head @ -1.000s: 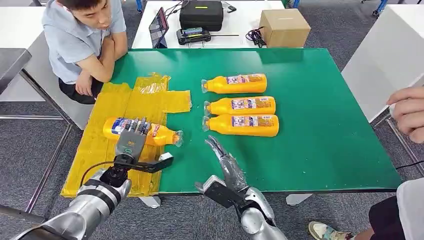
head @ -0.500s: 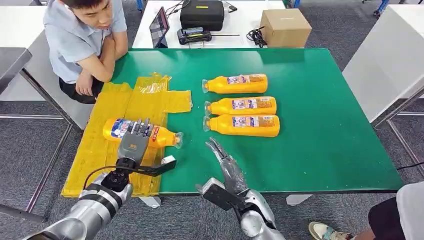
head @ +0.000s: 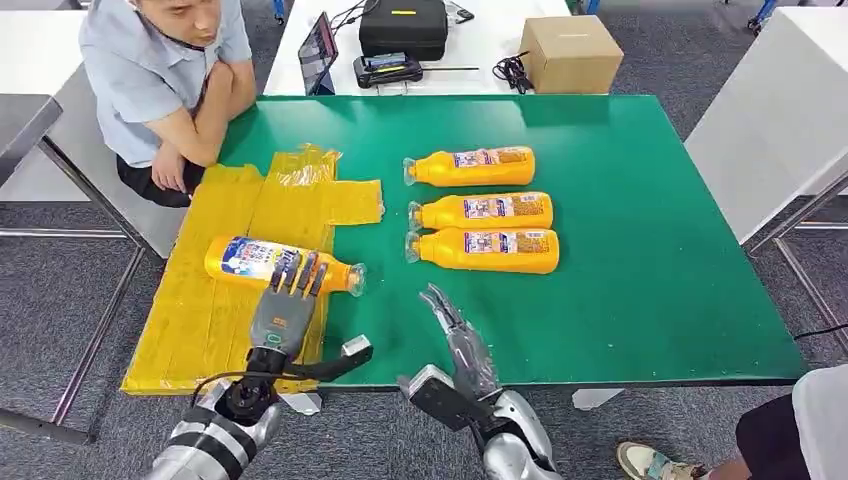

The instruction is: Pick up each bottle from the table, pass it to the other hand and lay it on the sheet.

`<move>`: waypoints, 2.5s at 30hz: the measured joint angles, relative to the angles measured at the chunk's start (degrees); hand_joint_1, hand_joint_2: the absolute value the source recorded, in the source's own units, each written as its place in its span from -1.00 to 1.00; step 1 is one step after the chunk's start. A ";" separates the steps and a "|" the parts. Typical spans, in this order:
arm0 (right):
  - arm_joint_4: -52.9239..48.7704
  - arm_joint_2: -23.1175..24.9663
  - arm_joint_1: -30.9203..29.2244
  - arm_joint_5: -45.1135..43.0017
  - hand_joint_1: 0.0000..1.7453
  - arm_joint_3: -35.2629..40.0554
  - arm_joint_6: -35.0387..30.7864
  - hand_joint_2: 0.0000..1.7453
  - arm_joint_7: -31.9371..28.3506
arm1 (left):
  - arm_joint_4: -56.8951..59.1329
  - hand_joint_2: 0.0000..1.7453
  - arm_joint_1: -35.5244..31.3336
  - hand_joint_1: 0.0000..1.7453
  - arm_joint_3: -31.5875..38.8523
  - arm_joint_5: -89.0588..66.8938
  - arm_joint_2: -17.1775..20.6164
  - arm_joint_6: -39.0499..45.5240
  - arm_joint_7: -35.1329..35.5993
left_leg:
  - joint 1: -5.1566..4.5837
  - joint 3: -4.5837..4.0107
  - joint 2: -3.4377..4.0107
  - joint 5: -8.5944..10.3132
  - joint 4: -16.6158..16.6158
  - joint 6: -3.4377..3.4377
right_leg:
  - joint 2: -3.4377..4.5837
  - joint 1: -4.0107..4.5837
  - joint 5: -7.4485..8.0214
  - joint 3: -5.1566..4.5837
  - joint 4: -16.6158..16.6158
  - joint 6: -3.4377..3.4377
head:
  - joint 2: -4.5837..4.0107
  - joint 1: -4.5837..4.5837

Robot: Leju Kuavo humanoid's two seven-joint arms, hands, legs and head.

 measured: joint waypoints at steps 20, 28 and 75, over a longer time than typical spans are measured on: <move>-11.10 1.05 6.86 -4.34 -1.00 -2.65 -14.14 1.00 -8.63 | -31.47 1.00 19.68 -1.00 2.79 30.47 -4.96 1.94 -31.60 | -0.01 -0.13 0.01 -0.10 0.00 0.00 | 0.01 -0.01 -0.04 -0.15 -0.03 -0.01 | 0.00 -0.02; -12.59 1.29 7.82 -5.91 -1.00 -2.71 -17.20 -1.00 -6.37 | -36.57 1.00 23.26 -1.00 6.21 54.17 -9.88 1.94 -46.18 | -0.01 -0.09 0.01 -0.09 0.00 0.00 | 0.00 -0.01 -0.03 -0.12 -0.03 0.00 | 0.00 -0.02; -8.18 -5.90 5.29 52.33 -1.00 -18.51 -27.10 1.00 24.17 | -33.73 1.00 22.25 -1.00 -2.69 84.95 -8.87 -6.18 -43.30 | -0.05 -0.11 0.01 -0.10 0.00 0.01 | 0.00 -0.03 -0.03 -0.12 -0.04 0.02 | 0.00 -0.02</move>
